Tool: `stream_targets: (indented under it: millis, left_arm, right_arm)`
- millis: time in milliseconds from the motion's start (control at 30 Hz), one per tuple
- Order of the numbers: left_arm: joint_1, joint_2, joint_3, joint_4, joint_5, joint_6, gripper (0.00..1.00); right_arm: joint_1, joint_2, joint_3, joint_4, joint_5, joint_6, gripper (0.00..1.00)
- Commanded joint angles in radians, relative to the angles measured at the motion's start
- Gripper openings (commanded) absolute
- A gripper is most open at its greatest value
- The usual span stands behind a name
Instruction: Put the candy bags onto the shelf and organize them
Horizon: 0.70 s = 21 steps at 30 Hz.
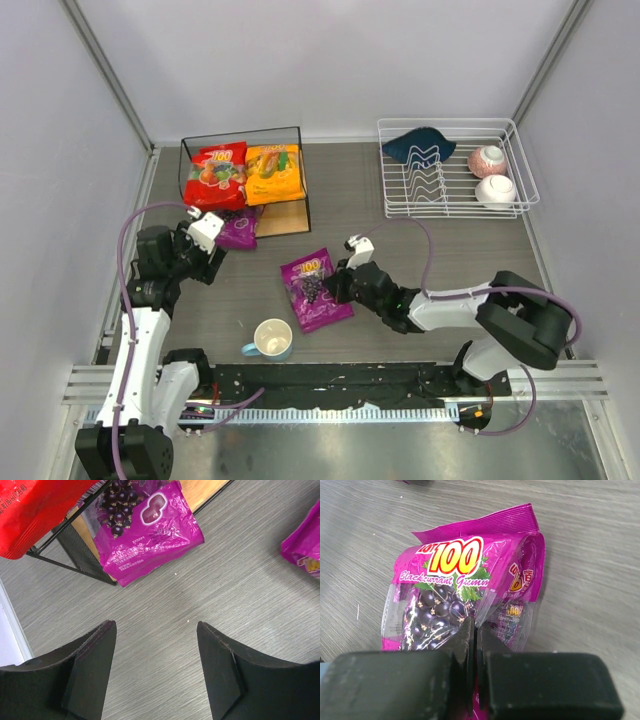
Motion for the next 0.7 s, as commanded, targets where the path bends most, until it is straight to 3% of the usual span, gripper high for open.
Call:
stream_targets:
  millis: [0, 667]
  left_arm:
    - [0.005, -0.006, 0.021, 0.040, -0.005, 0.019, 0.70]
    - [0.005, 0.006, 0.006, 0.062, -0.025, 0.036, 0.69]
  right_arm:
    - [-0.030, 0.081, 0.092, 0.169, -0.107, -0.100, 0.01]
    - [-0.155, 0.357, 0.404, 0.275, -0.267, -0.171, 0.01]
